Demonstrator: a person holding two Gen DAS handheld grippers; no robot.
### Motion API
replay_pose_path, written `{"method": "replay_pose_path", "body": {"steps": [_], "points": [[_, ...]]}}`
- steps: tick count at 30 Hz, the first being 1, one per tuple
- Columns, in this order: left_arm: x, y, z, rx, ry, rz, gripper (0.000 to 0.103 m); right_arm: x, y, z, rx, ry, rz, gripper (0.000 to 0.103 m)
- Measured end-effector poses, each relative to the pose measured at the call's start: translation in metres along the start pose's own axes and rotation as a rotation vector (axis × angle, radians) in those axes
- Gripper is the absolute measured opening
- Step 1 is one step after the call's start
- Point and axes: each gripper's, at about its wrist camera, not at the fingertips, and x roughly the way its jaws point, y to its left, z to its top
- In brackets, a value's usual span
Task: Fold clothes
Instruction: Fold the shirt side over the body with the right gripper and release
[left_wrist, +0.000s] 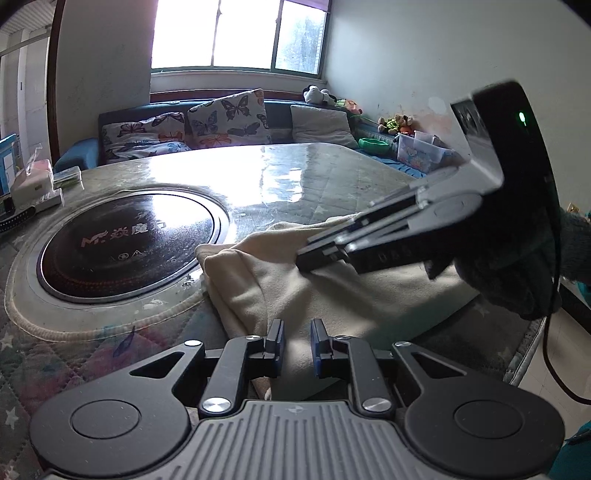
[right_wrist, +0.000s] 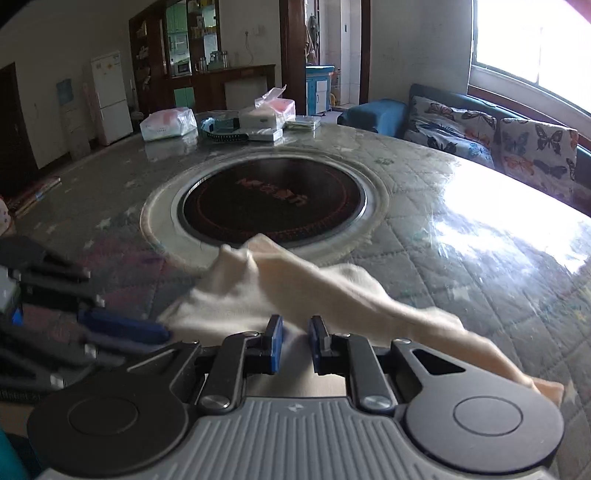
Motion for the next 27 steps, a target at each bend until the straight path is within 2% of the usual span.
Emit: {"method": "replay_pose_path", "body": {"steps": [2,7,12,16,21,27], "points": [[0.001,0.000,0.000,-0.001,0.001,-0.002,0.017,0.003,0.000,0.008,0.003,-0.012,0.008,0.014],[0.002,0.001,0.000,-0.005,0.001,-0.001,0.017,0.031,-0.002,0.020,0.013,0.030,0.000,0.012],[0.003,0.002,0.008,-0.010,0.001,0.005,0.017,0.027,-0.009,0.025,0.049,-0.010,0.004,0.012],[0.004,0.004,0.019,-0.008,-0.011,0.021,0.017,-0.004,-0.024,0.019,0.086,-0.063,-0.058,0.013],[0.021,0.016,0.036,-0.046,-0.003,0.060,0.017,-0.040,-0.060,-0.014,0.194,-0.074,-0.180,0.013],[0.044,0.030,0.050,-0.076,0.026,0.115,0.017,-0.042,-0.103,-0.044,0.307,-0.038,-0.279,0.013]]}}
